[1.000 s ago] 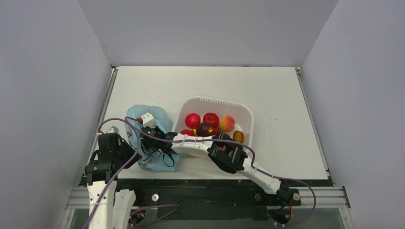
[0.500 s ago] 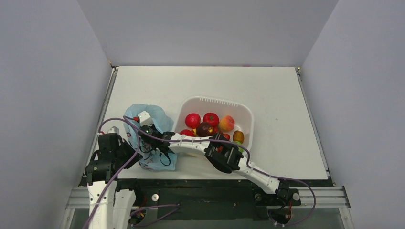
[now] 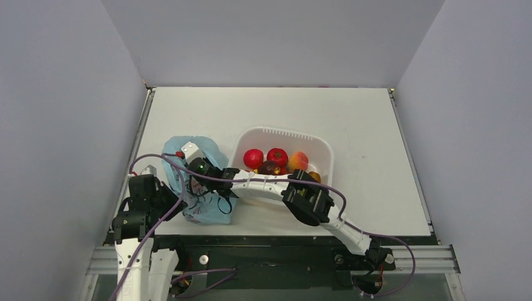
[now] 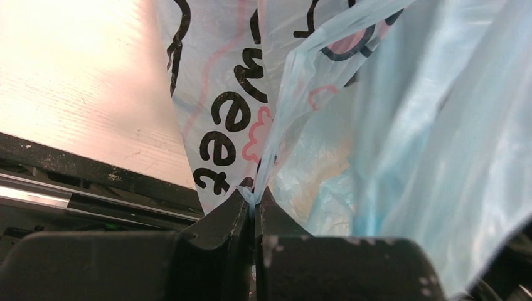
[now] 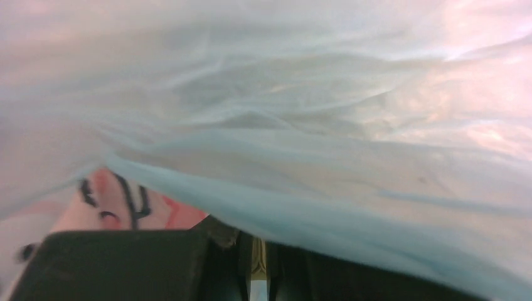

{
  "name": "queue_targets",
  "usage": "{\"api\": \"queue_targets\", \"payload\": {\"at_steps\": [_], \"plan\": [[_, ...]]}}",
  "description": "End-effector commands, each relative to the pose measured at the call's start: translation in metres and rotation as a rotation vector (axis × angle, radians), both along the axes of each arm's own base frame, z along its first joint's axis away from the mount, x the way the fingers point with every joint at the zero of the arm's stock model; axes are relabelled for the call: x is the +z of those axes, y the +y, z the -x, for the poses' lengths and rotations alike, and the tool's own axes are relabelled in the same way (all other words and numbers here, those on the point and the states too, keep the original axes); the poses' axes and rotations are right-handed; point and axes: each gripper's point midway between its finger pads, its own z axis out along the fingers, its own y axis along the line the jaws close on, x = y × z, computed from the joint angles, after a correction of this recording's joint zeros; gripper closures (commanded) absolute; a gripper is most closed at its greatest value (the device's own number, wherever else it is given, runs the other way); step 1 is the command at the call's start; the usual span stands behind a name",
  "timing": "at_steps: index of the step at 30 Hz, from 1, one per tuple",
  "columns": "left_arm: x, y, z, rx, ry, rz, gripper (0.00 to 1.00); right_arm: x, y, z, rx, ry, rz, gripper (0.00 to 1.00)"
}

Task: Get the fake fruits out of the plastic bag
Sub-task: Take out the fake fruit from the plastic bag, then adjust the plastic bag at the center of the board.

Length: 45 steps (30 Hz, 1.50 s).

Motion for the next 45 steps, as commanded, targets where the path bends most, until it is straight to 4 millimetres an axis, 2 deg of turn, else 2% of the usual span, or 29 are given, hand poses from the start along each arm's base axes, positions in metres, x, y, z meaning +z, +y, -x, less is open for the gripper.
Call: {"api": "queue_targets", "payload": {"at_steps": [1,6,13,17,21,24,25,26,27,28,29,30,31,32,33,34,35,39,45], "plan": [[0.011,-0.002,-0.011,-0.022,-0.071,0.0,1.0,0.104,0.026,0.013,0.119,-0.04,-0.235,1.0],[0.012,-0.001,-0.012,-0.015,-0.082,-0.002,1.0,0.122,0.024,0.024,0.155,0.015,-0.299,1.0],[0.015,-0.002,-0.015,-0.013,-0.098,0.005,1.0,0.124,0.016,0.028,0.16,0.089,-0.34,1.0],[0.018,-0.003,-0.017,-0.006,-0.113,0.012,1.0,0.131,0.023,0.04,0.197,0.207,-0.418,1.0],[0.035,0.001,-0.026,0.011,-0.172,0.0,1.0,0.136,0.022,0.048,0.149,0.365,-0.512,1.0],[0.051,0.005,-0.033,0.026,-0.224,-0.02,1.0,0.143,0.02,0.056,0.2,0.494,-0.598,1.0],[0.054,0.005,-0.036,0.025,-0.236,-0.021,1.0,0.156,0.023,0.059,0.213,0.526,-0.657,1.0],[0.054,0.004,-0.038,0.017,-0.233,-0.016,1.0,0.157,0.021,0.062,0.239,0.563,-0.668,1.0],[0.053,0.003,-0.04,0.011,-0.233,-0.013,1.0,0.167,0.021,0.065,0.253,0.582,-0.702,1.0],[0.051,0.002,-0.042,0.003,-0.22,-0.011,1.0,0.166,0.018,0.069,0.27,0.607,-0.703,1.0],[0.052,0.003,-0.045,-0.001,-0.222,-0.014,1.0,0.174,0.016,0.071,0.276,0.613,-0.721,1.0],[0.05,0.003,-0.047,-0.004,-0.211,-0.018,1.0,0.17,0.012,0.073,0.276,0.63,-0.717,1.0],[0.052,0.004,-0.05,-0.002,-0.219,-0.024,1.0,0.178,0.01,0.075,0.28,0.635,-0.734,1.0],[0.053,0.005,-0.052,-0.002,-0.219,-0.029,1.0,0.173,0.006,0.077,0.282,0.652,-0.73,1.0],[0.057,0.008,-0.056,0.008,-0.237,-0.04,1.0,0.182,0.004,0.079,0.293,0.653,-0.754,1.0],[0.059,0.01,-0.058,0.012,-0.249,-0.048,1.0,0.178,0.002,0.082,0.301,0.668,-0.753,1.0],[0.062,0.012,-0.062,0.02,-0.27,-0.058,1.0,0.189,0.0,0.084,0.323,0.66,-0.781,1.0],[0.067,0.018,-0.072,0.033,-0.293,-0.086,1.0,0.199,-0.003,0.087,0.353,0.671,-0.811,1.0],[0.06,0.028,-0.079,0.034,-0.28,-0.15,1.0,0.24,-0.007,0.1,0.442,0.704,-0.93,1.0]]}}
